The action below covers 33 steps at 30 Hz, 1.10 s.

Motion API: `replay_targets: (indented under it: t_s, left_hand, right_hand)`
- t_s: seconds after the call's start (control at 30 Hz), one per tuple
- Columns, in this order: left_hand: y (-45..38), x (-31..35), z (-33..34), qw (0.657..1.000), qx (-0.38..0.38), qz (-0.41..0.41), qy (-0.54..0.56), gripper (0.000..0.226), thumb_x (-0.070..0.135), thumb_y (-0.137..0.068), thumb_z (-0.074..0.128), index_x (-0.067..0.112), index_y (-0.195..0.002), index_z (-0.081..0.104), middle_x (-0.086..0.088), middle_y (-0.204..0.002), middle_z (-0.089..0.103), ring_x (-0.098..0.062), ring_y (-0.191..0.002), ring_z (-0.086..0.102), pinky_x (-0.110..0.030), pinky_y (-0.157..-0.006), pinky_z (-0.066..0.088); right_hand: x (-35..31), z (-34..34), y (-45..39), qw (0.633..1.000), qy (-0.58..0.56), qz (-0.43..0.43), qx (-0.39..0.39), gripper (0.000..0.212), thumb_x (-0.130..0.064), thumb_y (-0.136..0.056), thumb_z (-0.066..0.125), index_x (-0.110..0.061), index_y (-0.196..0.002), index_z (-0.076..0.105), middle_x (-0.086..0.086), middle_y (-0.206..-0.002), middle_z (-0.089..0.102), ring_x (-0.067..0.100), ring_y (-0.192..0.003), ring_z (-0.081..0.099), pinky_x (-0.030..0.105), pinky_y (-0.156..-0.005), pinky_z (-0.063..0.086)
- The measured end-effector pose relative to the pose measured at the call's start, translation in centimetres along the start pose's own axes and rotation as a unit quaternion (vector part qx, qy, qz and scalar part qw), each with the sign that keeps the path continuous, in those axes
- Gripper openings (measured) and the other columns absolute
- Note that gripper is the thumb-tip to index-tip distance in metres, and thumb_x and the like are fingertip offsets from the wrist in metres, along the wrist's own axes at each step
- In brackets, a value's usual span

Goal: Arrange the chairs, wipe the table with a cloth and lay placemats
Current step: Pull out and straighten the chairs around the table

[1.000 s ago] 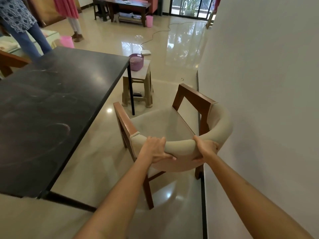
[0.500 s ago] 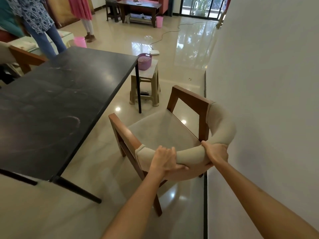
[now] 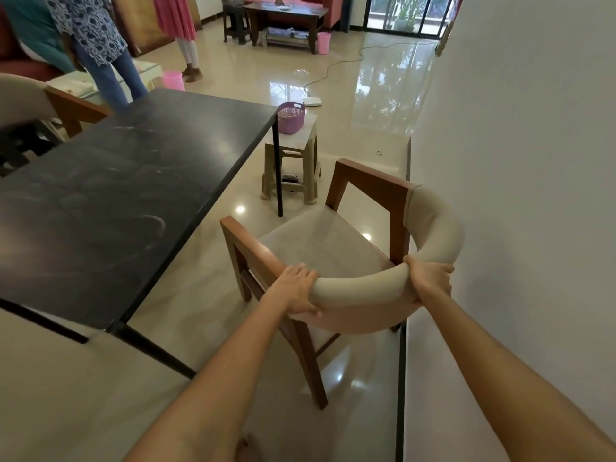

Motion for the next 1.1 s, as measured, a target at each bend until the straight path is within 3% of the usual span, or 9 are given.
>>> replay_targets:
  t_s: [0.1,0.17,0.27,0.4,0.5,0.63,0.87,0.97,1.1]
  left_hand:
    - [1.1,-2.9,0.4,0.996,-0.017,-0.029,-0.079,0.090,0.039,-0.072,0.075,0.024,-0.145,0.024,-0.007,-0.152,0.024,-0.028,-0.142,0.014,-0.043,-0.118,0.013]
    - [1.4,-4.7,0.0,0.994,-0.032,-0.014,-0.107,0.091,0.028,-0.075,0.074,0.030,-0.147,0.018,-0.006,-0.155,0.018,-0.029,-0.144,0.012,-0.043,-0.117,0.012]
    - [0.7,-6.6,-0.9,0.994,-0.039,-0.009,-0.102,0.087,0.021,-0.078,0.072,0.023,-0.148,0.020,-0.003,-0.155,0.022,-0.024,-0.143,0.017,-0.039,-0.117,0.016]
    - [-1.1,-9.5,-1.2,0.994,-0.046,-0.022,-0.096,0.086,0.036,-0.079,0.070,0.020,-0.148,0.021,-0.003,-0.155,0.023,-0.024,-0.143,0.018,-0.039,-0.117,0.015]
    - [-2.6,-10.8,-2.1,0.994,-0.034,-0.002,-0.104,0.078,0.049,-0.079,0.065,0.019,-0.143,0.032,-0.003,-0.148,0.034,-0.023,-0.140,0.024,-0.039,-0.115,0.018]
    - [-5.0,-10.3,-3.0,0.992,-0.014,0.044,-0.115,0.075,0.062,-0.076,0.060,0.019,-0.134,0.042,-0.003,-0.134,0.046,-0.022,-0.127,0.037,-0.038,-0.111,0.023]
    - [-10.1,-9.2,-3.5,0.983,0.006,0.118,-0.142,0.066,0.065,-0.079,0.056,0.018,-0.124,0.044,-0.002,-0.123,0.053,-0.022,-0.109,0.050,-0.036,-0.098,0.038]
    - [-11.8,-8.4,-3.6,0.979,0.052,0.141,-0.141,0.059,0.063,-0.082,0.054,0.016,-0.115,0.046,-0.002,-0.113,0.055,-0.022,-0.095,0.051,-0.035,-0.087,0.042]
    - [-13.0,-8.3,-3.7,0.974,0.078,0.151,-0.149,0.059,0.064,-0.083,0.050,0.015,-0.115,0.047,-0.003,-0.109,0.056,-0.023,-0.094,0.050,-0.036,-0.085,0.044]
  right_hand:
    - [0.9,2.3,1.7,0.997,-0.064,0.019,0.041,0.095,-0.048,-0.075,0.072,-0.003,-0.142,0.022,0.021,-0.136,0.046,0.041,-0.119,0.051,0.051,-0.098,0.044]
    - [1.4,4.1,3.1,0.994,-0.086,0.034,0.053,0.108,-0.045,-0.074,0.075,-0.003,-0.149,0.009,0.024,-0.144,0.035,0.043,-0.127,0.043,0.052,-0.105,0.038]
    - [1.5,5.7,4.5,0.990,-0.087,0.049,0.097,0.108,-0.036,-0.080,0.073,0.000,-0.151,0.000,0.027,-0.147,0.027,0.047,-0.129,0.038,0.052,-0.107,0.035]
    - [0.6,6.6,4.3,0.978,-0.078,0.052,0.188,0.103,-0.032,-0.077,0.076,0.000,-0.150,0.010,0.027,-0.139,0.036,0.047,-0.118,0.046,0.054,-0.098,0.043]
    - [0.0,7.0,3.6,0.973,-0.074,0.063,0.210,0.103,-0.029,-0.074,0.078,-0.001,-0.149,0.013,0.026,-0.136,0.037,0.045,-0.114,0.048,0.052,-0.094,0.045]
    - [-1.3,7.3,1.3,0.974,-0.061,0.054,0.209,0.105,-0.027,-0.073,0.080,-0.002,-0.149,0.012,0.024,-0.137,0.036,0.044,-0.114,0.047,0.052,-0.093,0.046]
    - [-4.9,6.8,-4.6,0.982,-0.037,0.013,0.186,0.104,-0.026,-0.075,0.079,-0.008,-0.150,0.009,0.021,-0.143,0.032,0.045,-0.122,0.044,0.053,-0.093,0.044]
    - [-6.5,6.8,-7.3,0.984,-0.027,-0.028,0.173,0.106,-0.027,-0.076,0.079,-0.008,-0.151,0.007,0.022,-0.146,0.031,0.047,-0.123,0.043,0.053,-0.098,0.042]
    - [-7.9,7.1,-9.1,0.986,-0.015,-0.060,0.155,0.102,-0.025,-0.076,0.077,-0.009,-0.150,0.009,0.021,-0.145,0.032,0.046,-0.123,0.044,0.050,-0.099,0.042]
Point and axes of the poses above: each hand's wrist, its own y-axis away from the middle knuckle, its own z-axis out of the palm, x = y × z, the point moved 5 cm from there along -y, towards the middle knuckle
